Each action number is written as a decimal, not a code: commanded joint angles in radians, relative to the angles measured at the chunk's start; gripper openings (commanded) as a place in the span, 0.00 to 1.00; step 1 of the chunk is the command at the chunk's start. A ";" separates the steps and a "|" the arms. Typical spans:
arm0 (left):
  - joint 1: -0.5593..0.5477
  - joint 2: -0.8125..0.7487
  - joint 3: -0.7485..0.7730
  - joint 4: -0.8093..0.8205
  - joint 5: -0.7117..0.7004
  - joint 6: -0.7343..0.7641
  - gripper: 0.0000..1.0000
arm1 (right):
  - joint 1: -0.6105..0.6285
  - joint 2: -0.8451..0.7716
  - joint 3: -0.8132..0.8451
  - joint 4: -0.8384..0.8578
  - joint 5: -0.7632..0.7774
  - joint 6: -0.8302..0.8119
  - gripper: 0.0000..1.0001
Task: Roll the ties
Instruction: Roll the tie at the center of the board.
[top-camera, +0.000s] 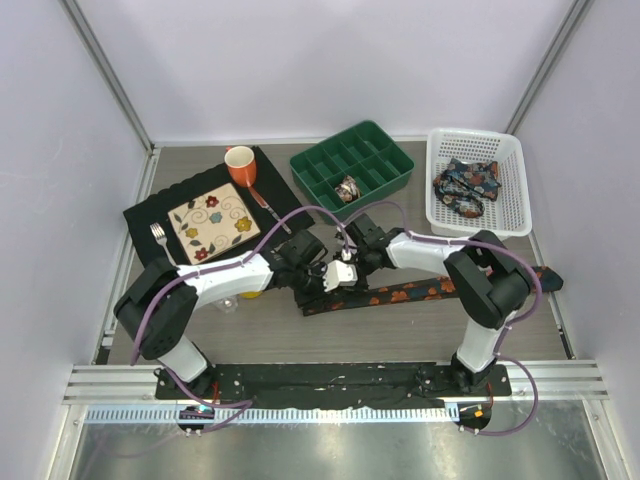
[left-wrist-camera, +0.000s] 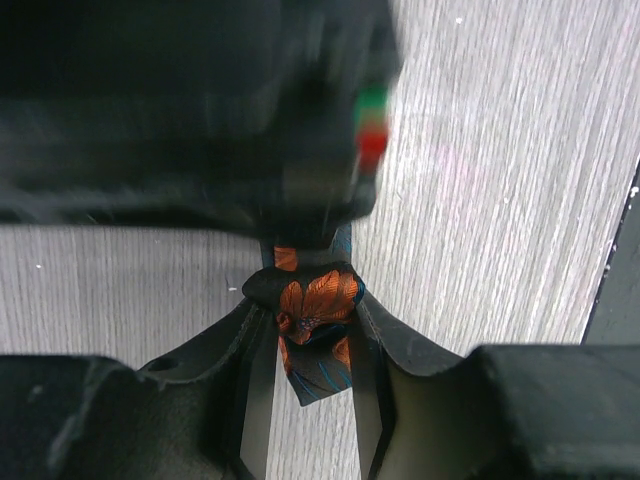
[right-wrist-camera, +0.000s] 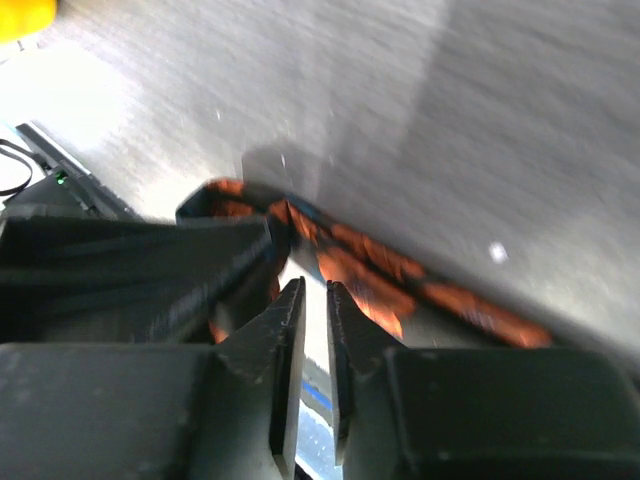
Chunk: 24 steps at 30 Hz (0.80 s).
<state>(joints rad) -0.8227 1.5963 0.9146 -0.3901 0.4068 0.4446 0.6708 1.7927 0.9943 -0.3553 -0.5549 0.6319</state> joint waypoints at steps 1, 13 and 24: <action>-0.001 -0.004 0.024 -0.038 0.012 0.032 0.35 | -0.027 -0.114 -0.031 -0.013 -0.020 0.005 0.25; -0.003 0.019 0.030 -0.006 0.059 0.026 0.37 | -0.056 -0.171 -0.198 0.326 -0.158 0.167 0.41; -0.009 0.040 0.036 0.002 0.063 0.011 0.37 | -0.056 -0.153 -0.201 0.386 -0.185 0.178 0.42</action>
<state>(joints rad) -0.8249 1.6253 0.9211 -0.4011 0.4431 0.4557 0.6178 1.6489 0.7845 -0.0250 -0.7132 0.7963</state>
